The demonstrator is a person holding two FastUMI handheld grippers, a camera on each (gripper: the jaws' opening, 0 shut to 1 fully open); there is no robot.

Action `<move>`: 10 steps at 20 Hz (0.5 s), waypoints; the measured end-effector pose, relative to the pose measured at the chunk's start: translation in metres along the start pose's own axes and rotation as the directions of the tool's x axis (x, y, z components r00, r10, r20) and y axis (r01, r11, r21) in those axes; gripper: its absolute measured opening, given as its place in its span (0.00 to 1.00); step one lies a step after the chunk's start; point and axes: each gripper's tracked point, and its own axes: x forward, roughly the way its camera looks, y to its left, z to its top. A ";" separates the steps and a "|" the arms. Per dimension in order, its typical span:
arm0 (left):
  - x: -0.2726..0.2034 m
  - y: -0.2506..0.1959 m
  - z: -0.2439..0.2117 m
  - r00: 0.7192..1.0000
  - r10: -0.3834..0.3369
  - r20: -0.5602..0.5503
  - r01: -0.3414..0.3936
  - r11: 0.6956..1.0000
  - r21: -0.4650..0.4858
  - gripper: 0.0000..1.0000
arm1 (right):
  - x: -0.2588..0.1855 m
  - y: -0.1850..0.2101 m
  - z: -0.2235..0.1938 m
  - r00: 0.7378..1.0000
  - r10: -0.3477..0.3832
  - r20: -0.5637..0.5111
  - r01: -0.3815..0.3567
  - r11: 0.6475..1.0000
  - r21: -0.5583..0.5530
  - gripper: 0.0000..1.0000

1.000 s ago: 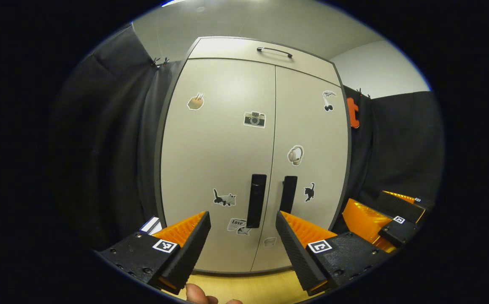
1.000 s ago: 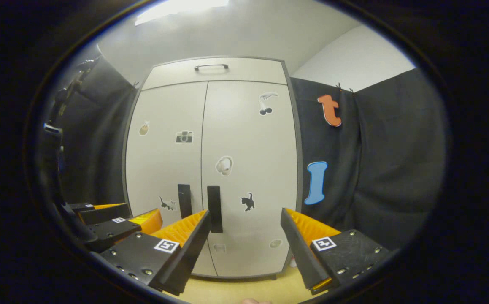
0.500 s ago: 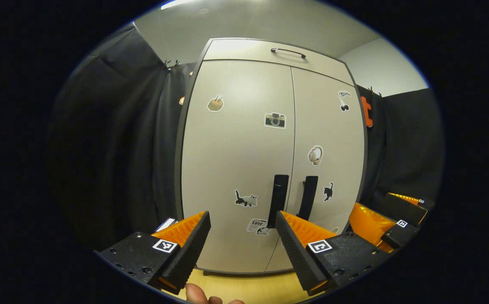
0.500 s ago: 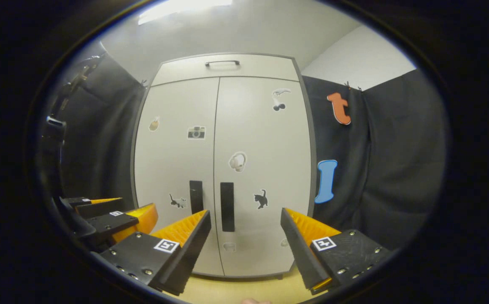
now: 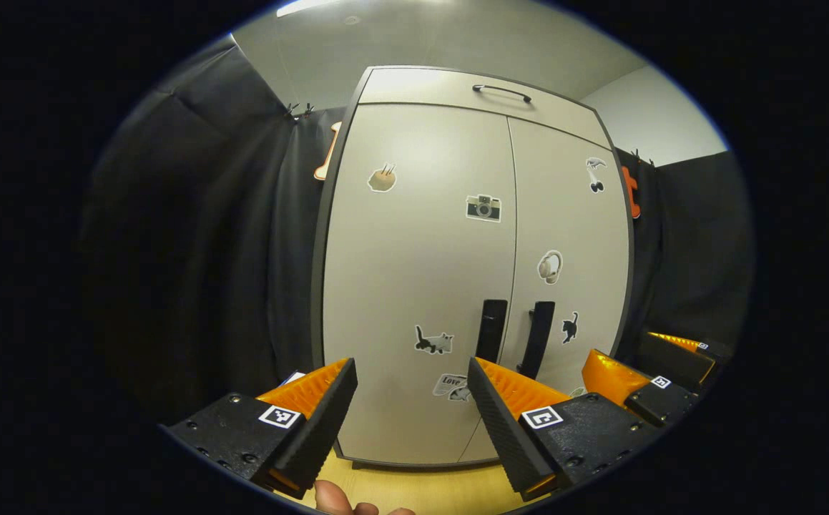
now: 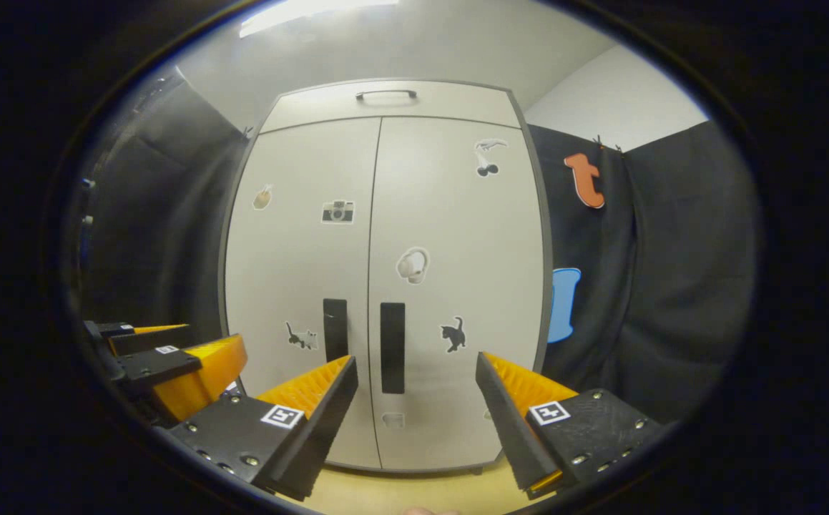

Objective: Open the right door of the double-door shoe cabinet with the right hand, and open the left door with the left hand.

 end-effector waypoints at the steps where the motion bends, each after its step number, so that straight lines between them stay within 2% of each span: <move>1: 0.000 0.006 -0.001 1.000 0.007 -0.002 -0.007 1.000 0.005 0.96 | 0.008 0.003 0.000 1.000 0.001 0.001 -0.001 1.000 0.000 0.99; 7: -0.008 0.046 0.000 0.998 0.068 -0.007 -0.067 0.997 0.039 0.96 | 0.061 0.028 -0.017 0.999 0.028 -0.038 -0.028 1.000 0.008 1.00; 8: -0.009 0.053 0.001 0.997 0.081 -0.007 -0.080 0.996 0.048 0.96 | 0.070 0.029 -0.021 0.999 0.015 -0.045 -0.015 1.000 0.002 0.97; 9: -0.009 0.061 0.002 0.996 0.093 -0.007 -0.092 0.994 0.054 0.96 | 0.077 0.029 -0.024 0.999 0.010 -0.048 -0.010 1.000 -0.002 0.89; 10: -0.010 0.068 0.002 0.994 0.109 -0.007 -0.108 0.993 0.055 0.93 | 0.086 0.030 -0.029 0.998 0.005 -0.058 -0.005 1.000 -0.005 0.86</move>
